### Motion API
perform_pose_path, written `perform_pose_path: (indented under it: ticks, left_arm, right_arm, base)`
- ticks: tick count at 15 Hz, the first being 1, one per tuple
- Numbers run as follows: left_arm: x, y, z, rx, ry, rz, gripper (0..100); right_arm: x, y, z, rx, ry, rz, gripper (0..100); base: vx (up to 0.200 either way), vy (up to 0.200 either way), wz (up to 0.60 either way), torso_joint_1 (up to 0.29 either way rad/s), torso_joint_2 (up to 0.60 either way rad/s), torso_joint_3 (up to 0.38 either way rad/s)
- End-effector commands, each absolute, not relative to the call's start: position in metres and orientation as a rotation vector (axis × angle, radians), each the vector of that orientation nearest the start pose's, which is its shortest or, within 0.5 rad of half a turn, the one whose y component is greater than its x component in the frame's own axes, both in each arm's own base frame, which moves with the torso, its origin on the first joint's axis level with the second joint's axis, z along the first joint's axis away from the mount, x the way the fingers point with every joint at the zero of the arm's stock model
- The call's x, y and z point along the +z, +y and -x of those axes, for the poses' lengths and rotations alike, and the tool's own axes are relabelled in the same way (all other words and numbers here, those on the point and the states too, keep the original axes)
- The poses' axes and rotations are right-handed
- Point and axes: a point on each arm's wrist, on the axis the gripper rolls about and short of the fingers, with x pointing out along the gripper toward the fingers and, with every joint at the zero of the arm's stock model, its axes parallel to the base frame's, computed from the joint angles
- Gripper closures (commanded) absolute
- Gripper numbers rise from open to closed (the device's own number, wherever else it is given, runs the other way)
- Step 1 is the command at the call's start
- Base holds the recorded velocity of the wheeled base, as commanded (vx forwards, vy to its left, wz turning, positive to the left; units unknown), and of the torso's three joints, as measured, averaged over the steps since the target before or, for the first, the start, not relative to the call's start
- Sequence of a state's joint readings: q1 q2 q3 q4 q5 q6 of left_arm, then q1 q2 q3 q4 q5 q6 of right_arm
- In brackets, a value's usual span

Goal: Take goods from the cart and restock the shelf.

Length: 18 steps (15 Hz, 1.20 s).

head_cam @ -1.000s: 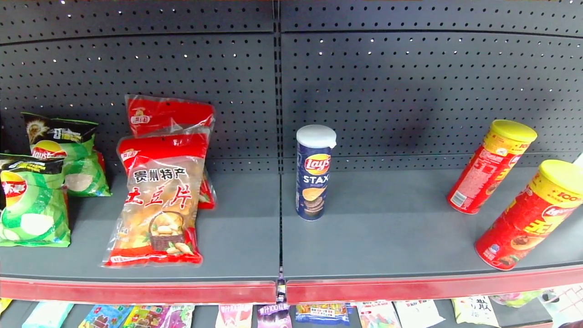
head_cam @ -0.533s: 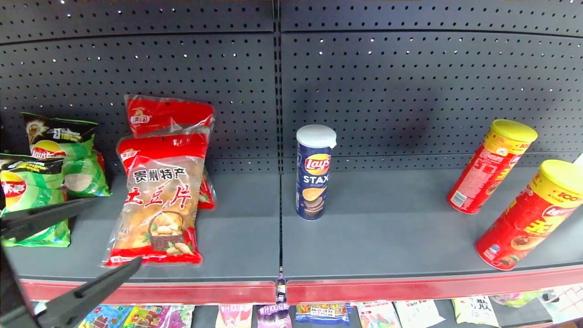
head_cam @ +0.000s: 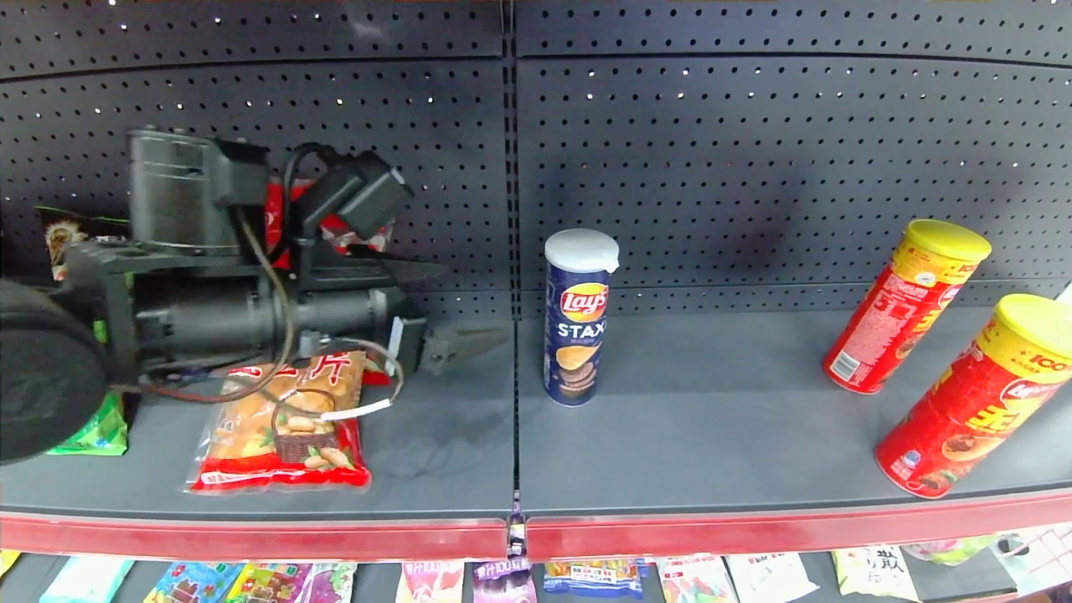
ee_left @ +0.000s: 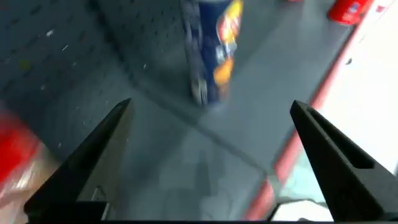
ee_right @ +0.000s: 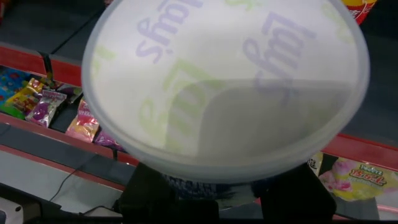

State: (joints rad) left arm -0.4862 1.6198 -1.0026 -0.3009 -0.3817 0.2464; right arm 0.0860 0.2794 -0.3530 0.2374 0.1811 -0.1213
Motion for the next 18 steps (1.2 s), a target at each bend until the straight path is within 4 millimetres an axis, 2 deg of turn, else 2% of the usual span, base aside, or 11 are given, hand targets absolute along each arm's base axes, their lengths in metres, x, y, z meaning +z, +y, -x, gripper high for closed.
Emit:
perform_pose_path:
  ticks: [1,3,6,9,18]
  left_arm:
    - [0.200,-0.179,-0.298,-0.924,0.268,-0.256,0]
    - [0.196,-0.186,-0.313,-0.874,0.236,-0.264,0]
    - [0.196,-0.191,-0.319,-0.881,0.223,-0.261,0]
    - [0.200,-0.204,-0.322,-0.907,0.195,-0.258,0]
    - [0.196,-0.227,-0.340,-0.931,0.170,-0.258,0]
  right_arm:
    - [0.154,0.002,0.019,0.278,0.151,0.114,100]
    - [0.153,0.002,0.019,0.276,0.154,0.114,100]
    - [0.152,0.002,0.018,0.276,0.156,0.112,100]
    - [0.150,0.002,0.018,0.276,0.160,0.106,100]
    - [0.149,0.002,0.019,0.275,0.156,0.098,100]
  base:
    - [0.000,0.000,0.00,0.000,0.00,0.000]
    - [0.000,0.000,0.00,0.000,0.00,0.000]
    - [0.000,0.000,0.00,0.000,0.00,0.000]
    - [0.000,0.000,0.00,0.000,0.00,0.000]
    - [0.000,0.000,0.00,0.000,0.00,0.000]
